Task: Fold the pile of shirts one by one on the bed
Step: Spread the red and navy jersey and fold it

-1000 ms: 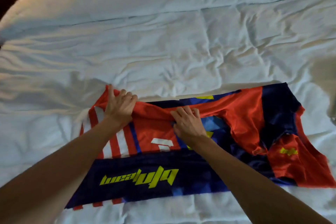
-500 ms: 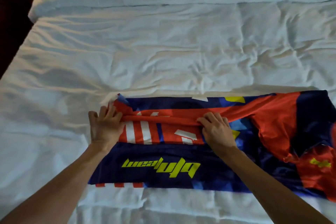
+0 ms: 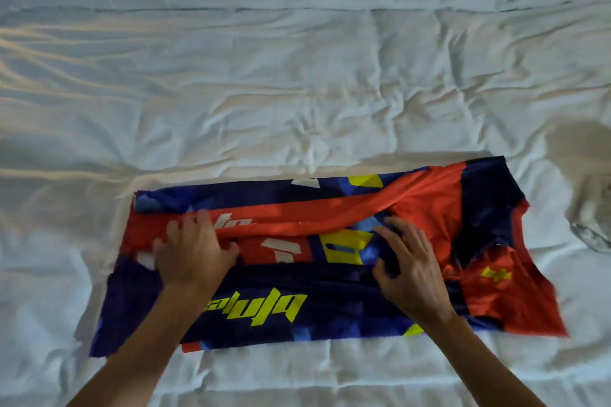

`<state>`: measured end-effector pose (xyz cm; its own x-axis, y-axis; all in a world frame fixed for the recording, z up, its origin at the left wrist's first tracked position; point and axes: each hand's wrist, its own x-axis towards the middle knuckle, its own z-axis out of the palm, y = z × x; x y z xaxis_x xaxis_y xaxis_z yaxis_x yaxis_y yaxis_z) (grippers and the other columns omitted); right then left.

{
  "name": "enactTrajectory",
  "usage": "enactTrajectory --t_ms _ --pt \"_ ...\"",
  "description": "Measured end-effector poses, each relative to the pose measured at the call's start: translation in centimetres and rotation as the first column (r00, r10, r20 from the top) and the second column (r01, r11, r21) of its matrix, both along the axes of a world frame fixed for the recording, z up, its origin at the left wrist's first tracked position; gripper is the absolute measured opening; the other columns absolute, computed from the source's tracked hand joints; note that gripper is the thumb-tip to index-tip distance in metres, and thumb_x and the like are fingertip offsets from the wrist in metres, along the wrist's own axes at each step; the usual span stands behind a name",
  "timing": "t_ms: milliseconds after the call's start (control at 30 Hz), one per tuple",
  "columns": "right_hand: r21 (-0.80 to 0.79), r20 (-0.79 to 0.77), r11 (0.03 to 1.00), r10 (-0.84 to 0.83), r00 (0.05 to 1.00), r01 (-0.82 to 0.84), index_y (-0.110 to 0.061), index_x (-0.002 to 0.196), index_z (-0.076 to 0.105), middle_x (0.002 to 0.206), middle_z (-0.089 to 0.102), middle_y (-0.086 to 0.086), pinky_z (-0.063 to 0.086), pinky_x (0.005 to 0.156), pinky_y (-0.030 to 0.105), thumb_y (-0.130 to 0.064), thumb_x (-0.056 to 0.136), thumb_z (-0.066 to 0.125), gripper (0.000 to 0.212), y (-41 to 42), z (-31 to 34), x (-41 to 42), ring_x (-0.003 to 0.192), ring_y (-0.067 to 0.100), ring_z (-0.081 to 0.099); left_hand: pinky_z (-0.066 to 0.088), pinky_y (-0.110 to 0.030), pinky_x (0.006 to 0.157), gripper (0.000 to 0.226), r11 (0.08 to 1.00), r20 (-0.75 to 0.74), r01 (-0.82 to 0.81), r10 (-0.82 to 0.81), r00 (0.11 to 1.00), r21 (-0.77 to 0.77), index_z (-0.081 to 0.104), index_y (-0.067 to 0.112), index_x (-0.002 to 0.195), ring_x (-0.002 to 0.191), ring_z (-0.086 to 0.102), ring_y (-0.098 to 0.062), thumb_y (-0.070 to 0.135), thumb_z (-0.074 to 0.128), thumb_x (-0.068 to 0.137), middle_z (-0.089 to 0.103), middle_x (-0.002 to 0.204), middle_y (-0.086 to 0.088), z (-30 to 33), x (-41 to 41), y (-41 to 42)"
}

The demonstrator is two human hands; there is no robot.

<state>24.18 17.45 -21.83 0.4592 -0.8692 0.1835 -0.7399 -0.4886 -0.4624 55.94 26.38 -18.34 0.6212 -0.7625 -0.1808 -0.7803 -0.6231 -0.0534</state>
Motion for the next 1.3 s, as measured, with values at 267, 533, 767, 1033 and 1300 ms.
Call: enactTrajectory --t_ms 267,533,767,1033,1300 --pt "0.025 -0.234 0.974 -0.215 0.948 0.227 -0.011 0.123 0.063 0.123 0.059 0.008 0.043 0.093 0.047 -0.024 0.054 0.049 0.071 0.3 -0.7 -8.8 0.107 0.033 0.056 0.054 -0.044 0.073 0.058 0.845 -0.300 0.405 -0.511 0.806 -0.350 0.062 0.017 0.125 0.104 0.062 -0.031 0.020 0.074 0.068 0.061 0.121 -0.006 -4.7 -18.1 -6.8" --pt "-0.114 -0.069 0.979 -0.177 0.982 0.168 -0.018 0.081 0.072 0.077 0.064 -0.006 0.044 0.070 0.038 -0.014 0.058 0.066 0.025 -0.7 -0.6 -11.1 0.074 0.024 0.054 0.048 -0.048 0.075 0.056 0.870 -0.230 0.386 -0.461 0.857 -0.305 0.066 0.014 0.119 0.105 0.059 -0.032 0.015 0.081 0.065 0.061 0.123 -0.004 -7.5 -19.0 -7.3" --pt "-0.011 -0.291 0.998 -0.055 0.955 0.055 -0.022 0.104 0.071 0.130 0.058 0.005 0.040 0.095 0.055 -0.022 0.063 0.064 0.042 1.6 -2.3 -13.1 0.125 0.031 0.050 0.038 -0.055 0.095 0.053 0.875 -0.137 0.379 -0.433 0.891 -0.301 0.054 0.013 0.140 0.124 0.045 -0.029 0.028 0.038 0.092 0.051 0.145 -0.006 -9.9 -20.6 -5.0" --pt "-0.145 -0.074 0.963 0.219 0.973 -0.228 -0.014 0.080 0.068 0.076 0.065 -0.004 0.027 0.112 0.064 -0.013 0.075 0.060 0.009 -1.2 -0.2 -13.1 0.095 0.019 0.064 0.037 -0.055 0.097 0.055 0.879 -0.090 0.389 -0.427 0.900 -0.277 0.047 0.013 0.144 0.128 0.047 -0.031 0.024 0.037 0.091 0.044 0.149 -0.006 -10.7 -21.0 -4.8" --pt "0.036 -0.297 0.975 0.221 0.929 -0.220 -0.019 0.101 0.065 0.095 0.059 0.002 0.033 0.088 0.046 -0.038 0.087 0.036 0.038 -11.8 2.6 -6.3 0.093 0.024 0.056 0.036 -0.051 0.099 0.049 0.867 -0.042 0.379 -0.413 0.910 -0.325 0.052 0.015 0.142 0.129 0.049 -0.028 0.027 0.037 0.097 0.048 0.148 -0.004 -11.4 -21.1 -4.5"
